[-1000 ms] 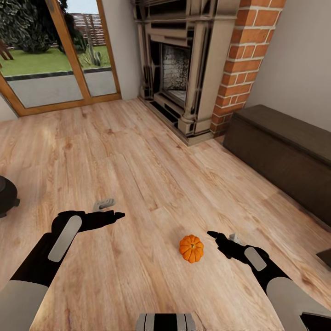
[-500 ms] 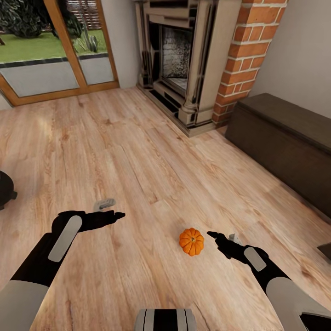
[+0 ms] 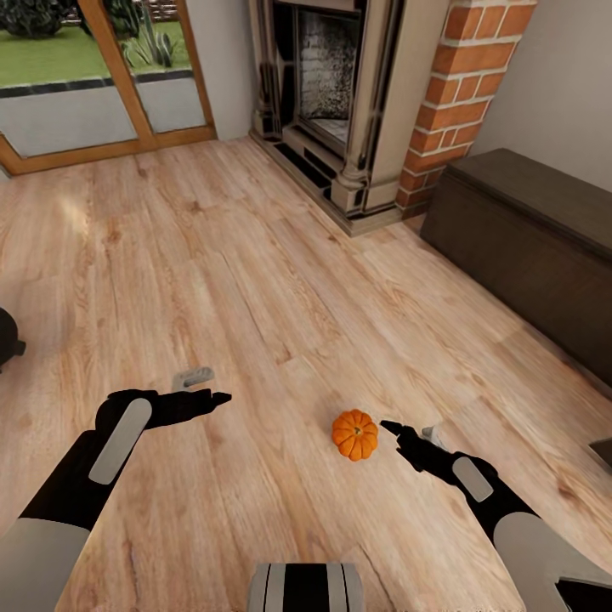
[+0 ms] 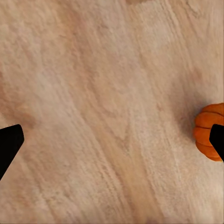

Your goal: Place each of the two pumpkins and all three candles from the living room inside a cabinet in the living room (use any cabinet), then make sure every cabinet is closed, and position the cauldron so it is next to a table in the living room.

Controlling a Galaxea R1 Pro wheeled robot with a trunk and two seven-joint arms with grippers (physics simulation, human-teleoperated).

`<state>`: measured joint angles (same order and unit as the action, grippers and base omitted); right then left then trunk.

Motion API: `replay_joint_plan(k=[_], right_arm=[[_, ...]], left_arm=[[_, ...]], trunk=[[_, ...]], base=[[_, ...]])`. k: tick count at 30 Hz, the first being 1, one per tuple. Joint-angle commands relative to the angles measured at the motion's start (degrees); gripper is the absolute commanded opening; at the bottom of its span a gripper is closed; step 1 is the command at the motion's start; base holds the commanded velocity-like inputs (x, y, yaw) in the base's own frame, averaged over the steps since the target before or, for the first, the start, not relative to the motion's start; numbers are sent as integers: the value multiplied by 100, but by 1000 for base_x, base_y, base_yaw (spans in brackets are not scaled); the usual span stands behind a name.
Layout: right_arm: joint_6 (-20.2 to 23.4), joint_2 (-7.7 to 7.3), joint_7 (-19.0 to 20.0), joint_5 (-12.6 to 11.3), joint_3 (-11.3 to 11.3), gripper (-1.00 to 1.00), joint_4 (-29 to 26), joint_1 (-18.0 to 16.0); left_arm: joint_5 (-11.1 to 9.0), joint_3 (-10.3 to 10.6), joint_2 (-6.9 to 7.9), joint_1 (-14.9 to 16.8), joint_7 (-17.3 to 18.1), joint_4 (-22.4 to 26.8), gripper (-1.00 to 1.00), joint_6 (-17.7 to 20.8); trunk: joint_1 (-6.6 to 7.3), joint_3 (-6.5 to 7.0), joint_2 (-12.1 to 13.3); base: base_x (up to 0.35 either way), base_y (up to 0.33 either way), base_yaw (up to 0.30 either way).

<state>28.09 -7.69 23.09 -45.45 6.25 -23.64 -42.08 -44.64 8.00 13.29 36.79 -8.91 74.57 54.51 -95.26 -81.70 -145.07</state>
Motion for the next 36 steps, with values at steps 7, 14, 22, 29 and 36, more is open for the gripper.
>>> replay_joint_plan(k=[7,14,22,29,36], right_arm=[[9,-35,744,-25,43,100,-7,11],[-97,-84,966,-27,47,100,-1,15],[-110,-104,986,-33,51,100,0,14],[-110,-132,976,-31,44,100,0,15],[-116,-144,965,-34,43,100,0,15]], left_arm=[[-62,12,6,3,-58,11,100,10],[-64,10,15,3,-52,150,100,11],[-88,-23,51,-32,577,1100,100,439],[-113,-41,325,-52,2273,1377,100,549],[-88,-38,739,-64,4008,1417,100,549]], trunk=[[-17,-160,-11],[-35,-315,-21],[-55,-492,-31],[-73,-647,-41],[-91,-802,-50]], base=[[0,0,0],[0,0,0],[0,0,0],[0,0,0],[0,0,0]])
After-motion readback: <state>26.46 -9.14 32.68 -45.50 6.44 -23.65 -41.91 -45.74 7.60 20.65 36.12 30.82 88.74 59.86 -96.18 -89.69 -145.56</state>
